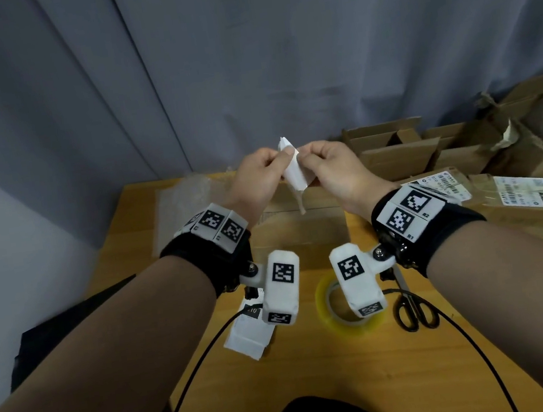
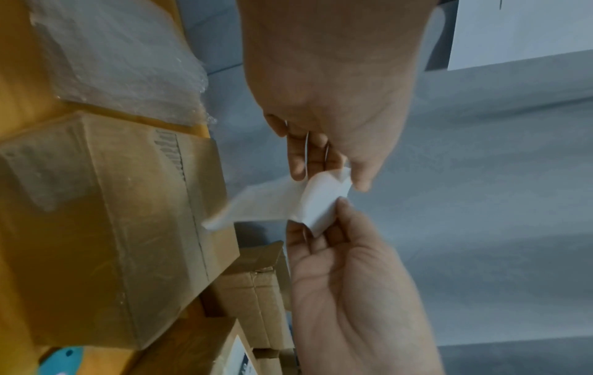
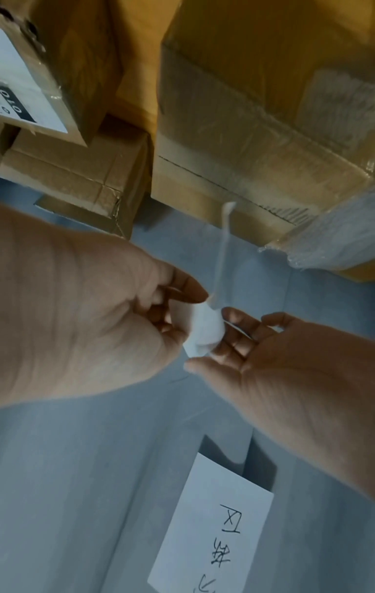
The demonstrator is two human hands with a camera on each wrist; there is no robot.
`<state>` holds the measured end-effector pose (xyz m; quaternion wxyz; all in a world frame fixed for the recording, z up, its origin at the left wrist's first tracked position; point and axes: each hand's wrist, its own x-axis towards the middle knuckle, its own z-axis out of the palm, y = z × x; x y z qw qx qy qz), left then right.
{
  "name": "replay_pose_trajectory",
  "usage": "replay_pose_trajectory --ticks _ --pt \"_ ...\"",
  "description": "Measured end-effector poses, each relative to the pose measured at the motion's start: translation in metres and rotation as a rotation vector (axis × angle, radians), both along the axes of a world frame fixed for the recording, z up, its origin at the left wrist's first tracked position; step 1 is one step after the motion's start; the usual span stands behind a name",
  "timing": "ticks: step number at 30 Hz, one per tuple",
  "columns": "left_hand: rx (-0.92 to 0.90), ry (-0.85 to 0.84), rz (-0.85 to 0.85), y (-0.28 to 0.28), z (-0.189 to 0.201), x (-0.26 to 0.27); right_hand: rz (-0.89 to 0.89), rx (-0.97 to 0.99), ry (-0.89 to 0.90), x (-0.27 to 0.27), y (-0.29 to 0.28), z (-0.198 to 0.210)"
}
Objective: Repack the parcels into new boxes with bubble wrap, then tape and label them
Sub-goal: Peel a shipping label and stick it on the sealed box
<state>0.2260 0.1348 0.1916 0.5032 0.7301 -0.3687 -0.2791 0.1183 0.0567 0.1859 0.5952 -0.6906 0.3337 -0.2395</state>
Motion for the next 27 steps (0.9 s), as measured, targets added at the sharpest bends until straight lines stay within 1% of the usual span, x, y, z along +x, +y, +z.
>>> replay_pose_trajectory --ticks 5,7,11,16,20,24,27 --pt "-0.027 -0.046 -0.023 -0.003 -0.001 0.003 -0.084 0.135 -0.044 0.000 -0.002 0.002" --pt "-0.035 -0.053 -0.046 -0.003 -0.001 0.001 -0.082 0.174 -0.048 0.000 -0.003 0.003" --pt "-0.004 -0.072 -0.066 -0.007 0.001 -0.003 -0.096 0.000 -0.037 -0.001 -0.003 0.004" --pt "-0.005 0.048 -0.027 -0.010 0.002 -0.002 -0.113 -0.090 0.032 0.002 -0.008 0.006" --pt "-0.026 0.120 0.038 -0.007 -0.002 0.004 -0.180 -0.051 0.023 0.008 -0.010 0.006" --pt "0.041 0.075 0.059 -0.006 -0.009 0.007 -0.249 -0.009 0.007 0.011 -0.009 0.003" --pt "0.056 0.041 0.078 -0.008 -0.012 0.010 -0.286 0.014 -0.003 0.012 -0.009 0.002"
